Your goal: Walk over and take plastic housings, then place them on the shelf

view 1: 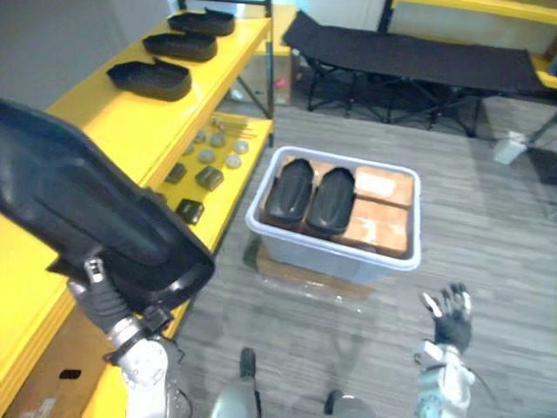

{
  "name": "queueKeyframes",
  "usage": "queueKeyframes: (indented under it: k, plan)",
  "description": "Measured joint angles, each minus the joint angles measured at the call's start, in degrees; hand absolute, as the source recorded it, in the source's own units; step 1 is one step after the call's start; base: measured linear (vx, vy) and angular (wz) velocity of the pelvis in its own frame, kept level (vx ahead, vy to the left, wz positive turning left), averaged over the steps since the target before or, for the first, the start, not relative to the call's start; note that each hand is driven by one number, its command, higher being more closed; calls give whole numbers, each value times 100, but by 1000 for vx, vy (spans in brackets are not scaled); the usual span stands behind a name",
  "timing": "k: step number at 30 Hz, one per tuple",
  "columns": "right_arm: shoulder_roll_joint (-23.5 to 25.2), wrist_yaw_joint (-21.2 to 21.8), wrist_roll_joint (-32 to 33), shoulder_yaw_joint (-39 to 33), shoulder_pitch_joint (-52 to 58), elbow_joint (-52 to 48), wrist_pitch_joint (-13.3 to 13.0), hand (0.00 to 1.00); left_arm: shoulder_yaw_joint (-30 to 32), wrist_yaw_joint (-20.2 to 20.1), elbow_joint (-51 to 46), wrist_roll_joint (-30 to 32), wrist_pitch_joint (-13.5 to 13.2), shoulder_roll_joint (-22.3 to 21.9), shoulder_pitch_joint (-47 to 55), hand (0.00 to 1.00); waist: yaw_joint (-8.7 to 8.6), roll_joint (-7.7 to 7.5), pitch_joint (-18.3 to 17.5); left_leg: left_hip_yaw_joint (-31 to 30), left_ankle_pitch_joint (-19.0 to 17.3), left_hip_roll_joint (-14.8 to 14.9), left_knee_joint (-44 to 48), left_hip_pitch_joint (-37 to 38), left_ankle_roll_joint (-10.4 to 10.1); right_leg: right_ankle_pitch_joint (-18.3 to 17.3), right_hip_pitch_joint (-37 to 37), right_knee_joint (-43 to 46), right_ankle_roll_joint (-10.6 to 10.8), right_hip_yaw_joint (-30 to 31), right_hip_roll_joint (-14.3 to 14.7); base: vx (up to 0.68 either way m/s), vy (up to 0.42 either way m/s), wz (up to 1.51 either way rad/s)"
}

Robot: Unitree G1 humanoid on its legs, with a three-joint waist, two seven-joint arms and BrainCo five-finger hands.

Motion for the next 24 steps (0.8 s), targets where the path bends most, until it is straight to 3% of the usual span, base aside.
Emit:
queueKeyframes:
  k: [2, 5, 6, 8, 12, 15, 20, 24]
  plan:
    - [-6, 131, -38, 466, -274, 30, 27, 0, 403, 76, -20, 27, 1, -39, 146, 100, 211, 14, 5, -312, 20, -78, 2, -60, -25, -51, 134, 24, 9, -331, -11, 78, -62, 89]
    - [34, 202, -206, 1074, -874, 366, 48, 0, 1185, 122, -16, 31, -8, -286, 595, 100, 688, 13, 11, -851, 42, -317, 57, -57, -45, -171, 529, 32, 73, -910, -73, 109, -57, 93]
    - [30, 203, -206, 1147, -973, 447, 48, 0, 1311, 121, -10, 29, -34, -339, 687, 100, 762, 9, 14, -968, 18, -375, 95, -57, -48, -193, 606, 30, 73, -996, -87, 80, -34, 100]
    - [46, 173, -232, 1461, -1270, 665, 49, 0, 1826, 86, -8, -4, -259, -544, 1084, 100, 1054, -14, 16, -1281, -96, -532, 204, -68, -15, -251, 836, 28, -8, -1235, -127, 63, -26, 81]
    - [129, 152, -432, 1829, -1468, 678, 72, 0, 2344, -73, -3, -205, -733, -826, 1424, 100, 1416, -48, 10, -1464, -213, -707, 431, -160, 17, -304, 973, 12, -81, -1287, -178, 18, -3, 39]
    - [191, 128, -662, 2068, -1535, 684, 157, 0, 2385, -366, -86, -297, -949, -830, 1437, 100, 1458, -143, -17, -1435, -295, -771, 623, -260, 28, -380, 989, -61, -78, -1273, -193, -55, -7, -1]
    - [44, 54, -643, 1948, -1480, 677, 459, 0, 2318, -628, -192, -303, -949, -829, 1303, 100, 1302, -265, -64, -1430, -319, -814, 791, -397, 40, -425, 966, -147, -38, -1291, -162, -95, 5, 1]
    - [-165, 39, -639, 1662, -1155, 574, 541, 0, 2061, -827, -222, -358, -943, -755, 1126, 100, 1101, -396, -106, -1148, -268, -805, 967, -836, 133, -376, 1117, -222, 31, -2083, -43, -70, -12, 93]
